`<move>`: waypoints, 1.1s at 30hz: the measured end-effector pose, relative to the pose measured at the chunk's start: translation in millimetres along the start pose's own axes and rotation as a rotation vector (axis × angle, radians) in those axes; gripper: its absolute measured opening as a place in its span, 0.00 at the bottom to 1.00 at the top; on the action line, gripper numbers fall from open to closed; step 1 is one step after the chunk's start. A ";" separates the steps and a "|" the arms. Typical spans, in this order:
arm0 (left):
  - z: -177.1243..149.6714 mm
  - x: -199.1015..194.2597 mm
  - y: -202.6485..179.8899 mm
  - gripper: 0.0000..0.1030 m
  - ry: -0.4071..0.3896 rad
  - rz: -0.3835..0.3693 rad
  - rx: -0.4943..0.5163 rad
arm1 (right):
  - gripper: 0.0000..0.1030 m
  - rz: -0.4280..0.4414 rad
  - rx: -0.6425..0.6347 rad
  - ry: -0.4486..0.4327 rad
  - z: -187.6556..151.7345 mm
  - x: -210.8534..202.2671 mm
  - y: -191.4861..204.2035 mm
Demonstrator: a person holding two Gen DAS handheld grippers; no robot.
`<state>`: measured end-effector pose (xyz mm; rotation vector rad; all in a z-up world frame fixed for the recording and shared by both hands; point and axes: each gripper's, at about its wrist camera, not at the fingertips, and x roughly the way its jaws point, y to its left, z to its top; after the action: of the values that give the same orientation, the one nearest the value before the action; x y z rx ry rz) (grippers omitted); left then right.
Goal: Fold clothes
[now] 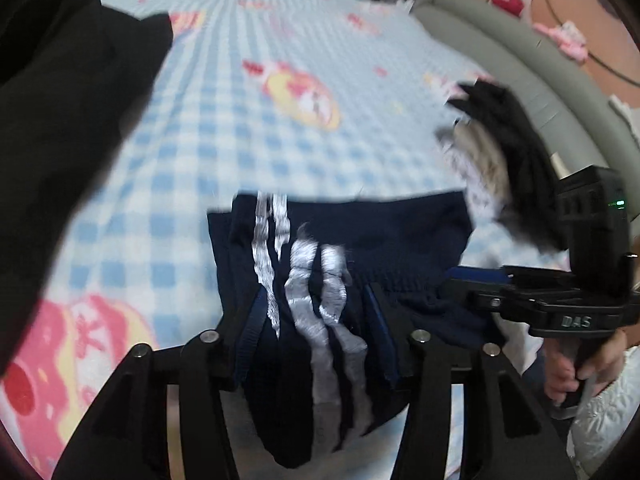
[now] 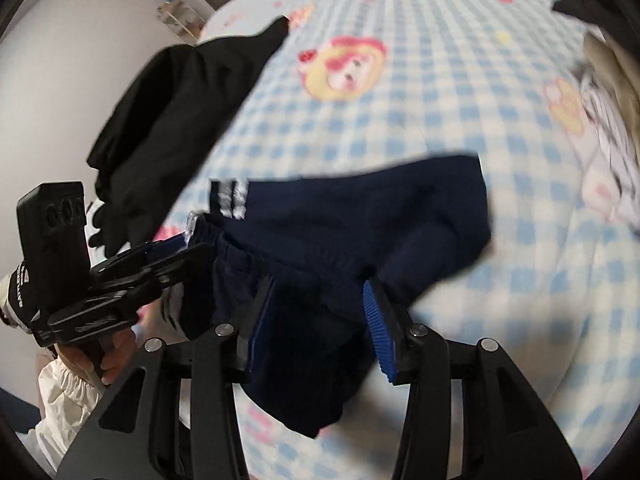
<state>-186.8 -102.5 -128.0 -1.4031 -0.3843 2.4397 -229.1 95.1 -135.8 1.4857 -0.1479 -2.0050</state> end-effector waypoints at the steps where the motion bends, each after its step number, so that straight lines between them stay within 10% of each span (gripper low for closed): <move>1: -1.6 2.2 -1.6 0.38 0.004 0.001 0.008 | 0.44 -0.007 0.002 0.010 -2.9 2.5 -0.7; 3: -4.5 -2.3 -8.0 0.21 -0.020 0.004 0.039 | 0.45 0.010 0.006 0.011 -8.5 5.2 -1.5; 7: -4.4 -14.8 -19.0 0.15 -0.078 0.060 0.084 | 0.13 0.016 -0.065 -0.053 -11.0 -6.3 10.6; 12: 4.6 -37.5 -29.0 0.13 -0.154 0.059 0.113 | 0.03 -0.017 -0.183 -0.163 -1.7 -26.0 36.0; 15: 15.3 -43.4 -29.0 0.12 -0.182 0.043 0.106 | 0.03 -0.032 -0.222 -0.231 11.9 -35.4 43.9; 19: 11.3 -36.3 -21.5 0.12 -0.142 0.022 0.088 | 0.08 0.034 -0.127 -0.143 20.3 -27.8 28.4; 21: 3.9 -31.1 -16.5 0.12 -0.120 0.023 0.074 | 0.31 0.046 -0.089 -0.094 13.9 -18.0 18.8; 28: -0.1 -21.6 -10.8 0.13 -0.106 0.002 0.046 | 0.37 0.076 -0.014 0.018 -1.0 19.5 1.6; 30: 1.0 -23.3 -12.8 0.12 -0.110 0.003 0.052 | 0.07 0.079 -0.022 -0.004 -2.1 18.5 3.4; 33: 6.3 -41.4 -20.8 0.12 -0.176 -0.017 0.069 | 0.02 0.051 -0.085 -0.094 3.6 -0.5 17.2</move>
<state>-169.9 -99.9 -84.5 -1.1572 -0.3459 2.5454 -225.0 80.7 -126.5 1.3238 -0.1367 -2.0154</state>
